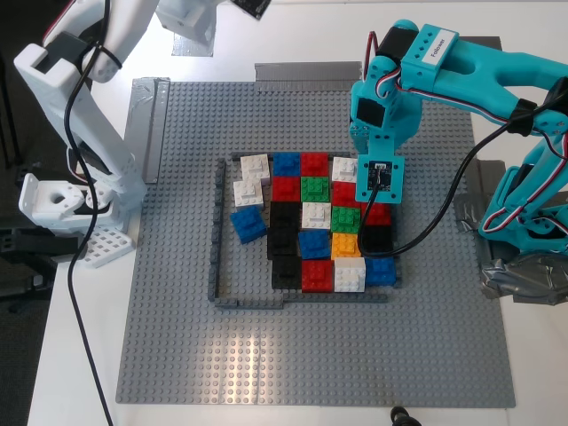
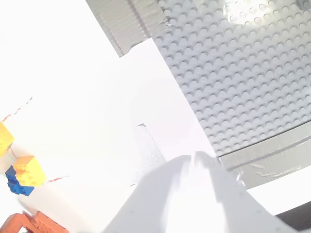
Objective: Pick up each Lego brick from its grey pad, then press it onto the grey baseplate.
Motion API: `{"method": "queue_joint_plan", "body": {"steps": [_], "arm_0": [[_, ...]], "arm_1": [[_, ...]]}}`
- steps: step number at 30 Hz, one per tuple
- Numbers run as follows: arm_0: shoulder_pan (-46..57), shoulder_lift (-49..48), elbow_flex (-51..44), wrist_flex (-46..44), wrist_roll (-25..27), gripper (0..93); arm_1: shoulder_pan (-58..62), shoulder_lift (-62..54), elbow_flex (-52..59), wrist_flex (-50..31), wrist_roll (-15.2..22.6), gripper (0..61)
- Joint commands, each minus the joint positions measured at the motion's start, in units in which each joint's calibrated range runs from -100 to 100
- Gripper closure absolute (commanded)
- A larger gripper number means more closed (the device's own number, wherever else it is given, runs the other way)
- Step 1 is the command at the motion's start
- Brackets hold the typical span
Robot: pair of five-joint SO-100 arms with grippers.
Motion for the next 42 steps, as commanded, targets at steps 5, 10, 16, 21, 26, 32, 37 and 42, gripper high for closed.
{"method": "queue_joint_plan", "body": {"steps": [5,10,16,21,26,32,37,42], "arm_0": [[0.8,-0.9,-0.9,0.3,0.2,92.7],[1.0,-1.0,-1.6,0.4,0.1,92.7],[0.9,-1.0,-3.9,1.8,0.1,92.7],[0.7,-1.0,-3.3,2.5,0.0,92.7],[0.7,-0.9,-3.2,2.3,0.0,92.7],[0.4,-0.4,-3.2,1.7,0.0,92.7],[0.4,-0.3,-3.2,1.6,-0.1,92.7],[-0.1,0.1,-3.1,1.6,-0.1,92.7]], "arm_1": [[-4.4,-2.3,-2.3,-0.1,0.3,61.2],[-7.9,0.1,-2.8,-2.0,0.2,61.2],[-11.1,0.0,-1.0,-6.7,-0.3,61.2],[-12.3,-8.1,12.6,-16.4,-1.4,61.2],[-12.1,-9.9,16.1,-16.5,-0.2,61.2],[-12.4,-7.6,13.2,-15.6,0.7,61.2],[-13.6,-6.3,12.6,-15.1,0.4,61.2],[-13.9,-5.6,11.8,-14.8,0.4,61.2]]}}
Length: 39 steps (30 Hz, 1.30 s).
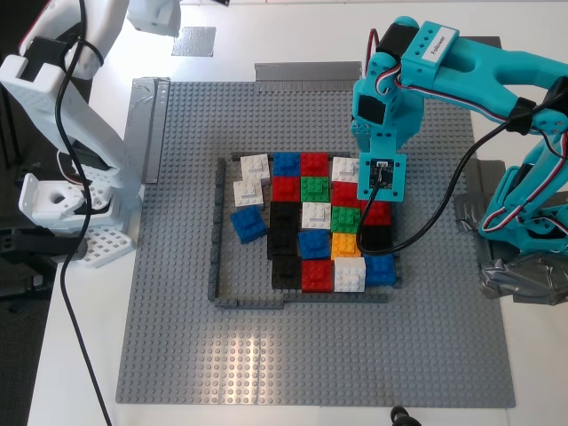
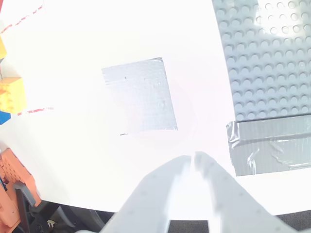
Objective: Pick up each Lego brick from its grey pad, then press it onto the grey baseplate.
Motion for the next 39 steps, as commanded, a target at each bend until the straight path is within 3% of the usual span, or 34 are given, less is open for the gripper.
{"method": "queue_joint_plan", "body": {"steps": [1,39], "arm_0": [[-0.7,0.5,-1.9,-0.3,-0.1,92.7],[-0.7,2.2,0.3,-3.8,-0.9,92.7]], "arm_1": [[-0.1,-0.6,-5.0,0.5,0.0,61.2],[2.1,2.3,-9.5,2.8,1.5,61.2]]}}
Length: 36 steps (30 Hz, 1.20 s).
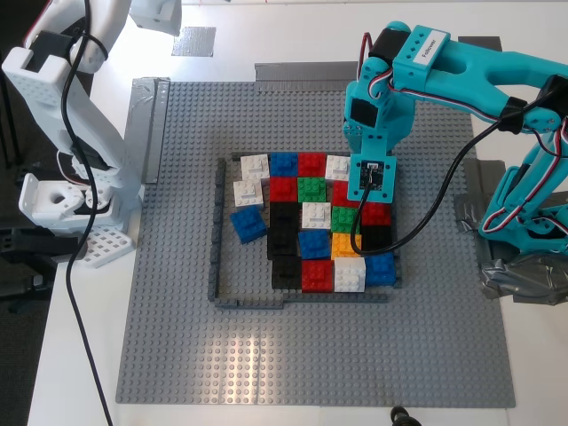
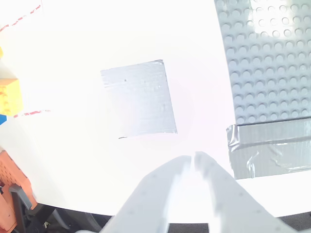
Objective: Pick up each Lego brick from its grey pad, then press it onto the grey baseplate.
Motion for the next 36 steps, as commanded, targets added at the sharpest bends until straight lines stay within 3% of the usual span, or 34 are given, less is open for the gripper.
{"method": "queue_joint_plan", "body": {"steps": [1,36], "arm_0": [[-0.3,-0.5,1.0,-0.2,-0.1,92.7],[5.4,2.8,2.1,-3.4,1.4,92.7]], "arm_1": [[2.0,-1.4,-5.2,1.2,1.1,61.2],[2.2,-3.9,-3.7,-2.3,1.2,61.2]]}}
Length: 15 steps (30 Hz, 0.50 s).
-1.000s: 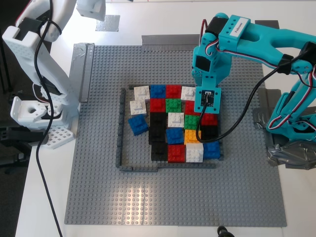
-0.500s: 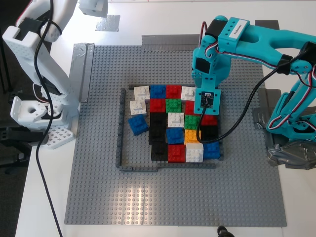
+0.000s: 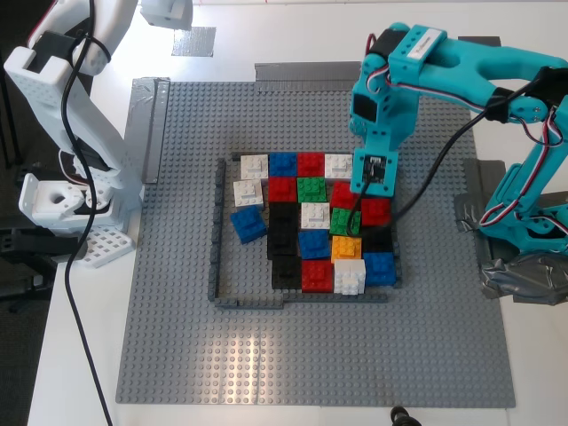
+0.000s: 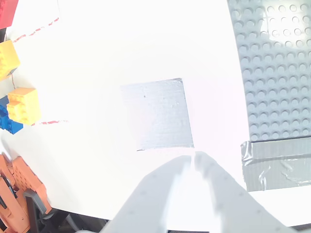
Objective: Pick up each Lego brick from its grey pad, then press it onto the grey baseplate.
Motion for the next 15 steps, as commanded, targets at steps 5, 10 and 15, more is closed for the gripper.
{"method": "queue_joint_plan", "body": {"steps": [5,10,15], "arm_0": [[0.3,-1.0,-1.2,0.4,0.4,92.7],[0.3,-1.1,-1.4,0.5,0.4,92.7],[1.2,-1.1,-5.0,1.0,0.3,92.7]], "arm_1": [[-0.6,-3.8,-2.8,-0.1,-0.3,61.2],[-0.5,-3.8,-2.9,-0.1,-0.3,61.2],[-0.5,-3.7,-3.4,-0.1,-0.2,61.2]]}}
